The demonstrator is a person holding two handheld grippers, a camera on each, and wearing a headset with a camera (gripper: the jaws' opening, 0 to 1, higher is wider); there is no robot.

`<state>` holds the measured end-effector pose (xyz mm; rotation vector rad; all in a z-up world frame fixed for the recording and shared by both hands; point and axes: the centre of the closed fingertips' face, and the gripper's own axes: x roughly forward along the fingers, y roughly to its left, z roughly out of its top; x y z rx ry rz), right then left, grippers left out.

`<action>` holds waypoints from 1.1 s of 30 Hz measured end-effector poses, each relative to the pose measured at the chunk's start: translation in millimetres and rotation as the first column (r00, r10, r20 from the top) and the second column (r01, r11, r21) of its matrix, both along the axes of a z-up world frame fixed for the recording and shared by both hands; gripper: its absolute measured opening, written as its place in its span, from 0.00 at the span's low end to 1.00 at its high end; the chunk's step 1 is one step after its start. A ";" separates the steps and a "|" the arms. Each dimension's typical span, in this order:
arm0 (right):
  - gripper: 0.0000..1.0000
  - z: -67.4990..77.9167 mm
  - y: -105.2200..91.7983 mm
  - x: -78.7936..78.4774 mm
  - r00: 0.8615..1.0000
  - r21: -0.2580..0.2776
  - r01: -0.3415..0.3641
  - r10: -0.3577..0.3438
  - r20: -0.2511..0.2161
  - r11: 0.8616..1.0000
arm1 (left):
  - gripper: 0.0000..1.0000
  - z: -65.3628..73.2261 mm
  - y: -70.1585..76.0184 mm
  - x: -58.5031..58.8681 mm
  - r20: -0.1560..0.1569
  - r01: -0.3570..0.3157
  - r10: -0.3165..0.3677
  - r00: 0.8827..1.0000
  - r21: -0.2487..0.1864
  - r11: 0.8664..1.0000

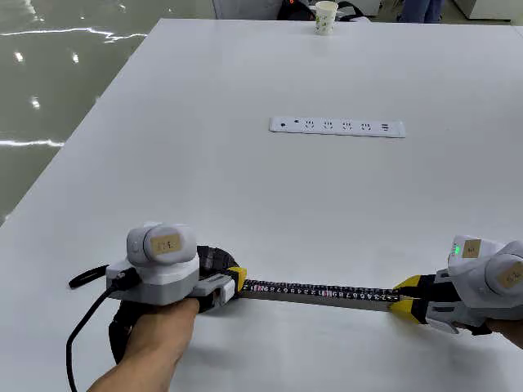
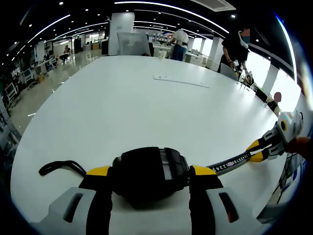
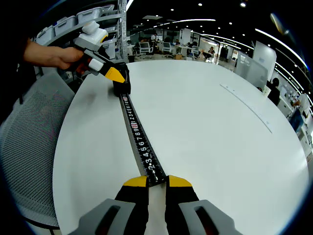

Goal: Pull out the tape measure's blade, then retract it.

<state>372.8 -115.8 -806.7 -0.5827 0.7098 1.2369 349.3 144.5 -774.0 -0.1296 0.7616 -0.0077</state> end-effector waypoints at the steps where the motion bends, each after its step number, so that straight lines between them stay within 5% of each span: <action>1: 0.08 -0.1 -0.5 -0.1 1.000 -0.001 -0.001 0.001 0.000 1.000 | 0.59 -0.1 0.1 0.1 -0.001 0.000 0.000 1.000 0.000 1.000; 33: 0.07 1.6 5.2 -3.5 1.000 -0.001 -0.020 0.020 -0.008 1.000 | 0.53 -1.8 3.0 -2.1 -0.031 0.012 -0.011 0.999 0.024 1.000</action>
